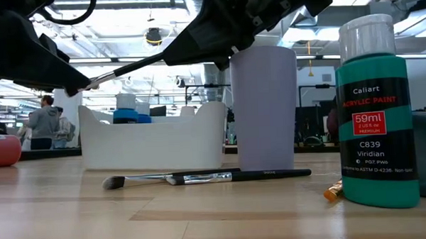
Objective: Pick & Place Paint Supplies
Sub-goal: Put the silver paintbrush into the blue cup, then put the light blue paint bottle into the white bin
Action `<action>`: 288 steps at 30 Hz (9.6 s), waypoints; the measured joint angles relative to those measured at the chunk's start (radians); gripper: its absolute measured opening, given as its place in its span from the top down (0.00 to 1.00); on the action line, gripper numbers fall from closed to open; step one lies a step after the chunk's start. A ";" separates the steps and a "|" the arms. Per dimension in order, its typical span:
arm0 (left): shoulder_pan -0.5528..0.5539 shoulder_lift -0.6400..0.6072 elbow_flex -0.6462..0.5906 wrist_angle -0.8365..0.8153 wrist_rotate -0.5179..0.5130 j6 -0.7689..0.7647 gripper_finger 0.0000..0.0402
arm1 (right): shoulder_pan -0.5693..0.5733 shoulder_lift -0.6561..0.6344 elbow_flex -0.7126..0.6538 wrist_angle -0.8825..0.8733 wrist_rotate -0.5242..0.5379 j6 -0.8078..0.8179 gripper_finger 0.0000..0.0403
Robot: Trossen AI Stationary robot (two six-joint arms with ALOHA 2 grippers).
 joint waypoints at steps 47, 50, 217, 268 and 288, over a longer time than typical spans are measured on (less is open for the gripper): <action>-0.003 -0.002 0.000 0.027 -0.062 -0.028 0.25 | 0.008 -0.001 0.792 -1.367 0.142 0.235 0.97; -0.003 -0.002 0.000 0.029 -0.062 -0.027 0.25 | 0.016 -0.001 0.841 -1.470 0.147 0.298 0.97; -0.121 -0.080 0.467 -1.017 1.015 -1.147 0.46 | -0.054 -0.528 -0.257 0.330 -0.315 -0.261 0.55; -0.199 -0.083 0.162 -0.783 0.966 -1.434 0.32 | -0.053 -0.524 -0.257 0.298 -0.314 -0.227 0.55; -0.214 -0.054 0.100 -0.616 1.022 -1.324 0.41 | -0.053 -0.502 -0.257 0.281 -0.310 -0.227 0.55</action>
